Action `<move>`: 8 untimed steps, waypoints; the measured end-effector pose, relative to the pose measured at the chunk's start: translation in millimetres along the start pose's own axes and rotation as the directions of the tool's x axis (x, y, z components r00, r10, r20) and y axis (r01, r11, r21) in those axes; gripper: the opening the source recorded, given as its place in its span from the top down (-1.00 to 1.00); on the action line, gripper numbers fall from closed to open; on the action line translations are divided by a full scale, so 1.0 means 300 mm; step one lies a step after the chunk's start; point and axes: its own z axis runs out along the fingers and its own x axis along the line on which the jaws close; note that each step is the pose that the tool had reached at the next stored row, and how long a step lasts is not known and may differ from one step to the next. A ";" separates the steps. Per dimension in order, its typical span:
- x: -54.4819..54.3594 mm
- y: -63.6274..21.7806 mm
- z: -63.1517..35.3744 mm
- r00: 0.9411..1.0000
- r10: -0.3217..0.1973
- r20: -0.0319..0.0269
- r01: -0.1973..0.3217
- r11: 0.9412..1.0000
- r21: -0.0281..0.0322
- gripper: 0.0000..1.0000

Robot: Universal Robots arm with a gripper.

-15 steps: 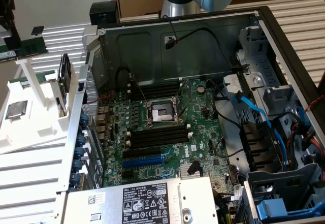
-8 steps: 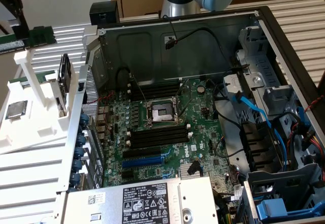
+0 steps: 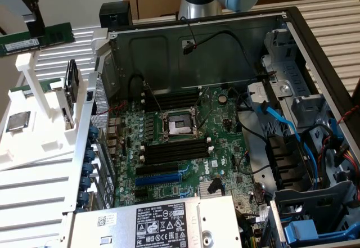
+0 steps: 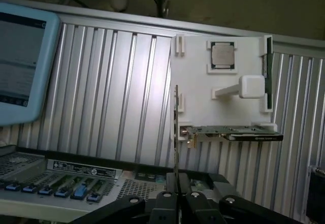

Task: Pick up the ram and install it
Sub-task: 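Pick up the ram and move it above insertion slot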

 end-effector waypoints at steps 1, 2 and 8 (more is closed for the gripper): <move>0.001 -0.010 -0.002 1.000 0.000 0.000 0.000 1.000 0.000 0.74; 0.002 -0.020 -0.003 1.000 0.000 0.000 0.000 1.000 0.000 0.74; 0.011 -0.089 -0.011 1.000 0.000 0.000 0.000 1.000 0.000 0.74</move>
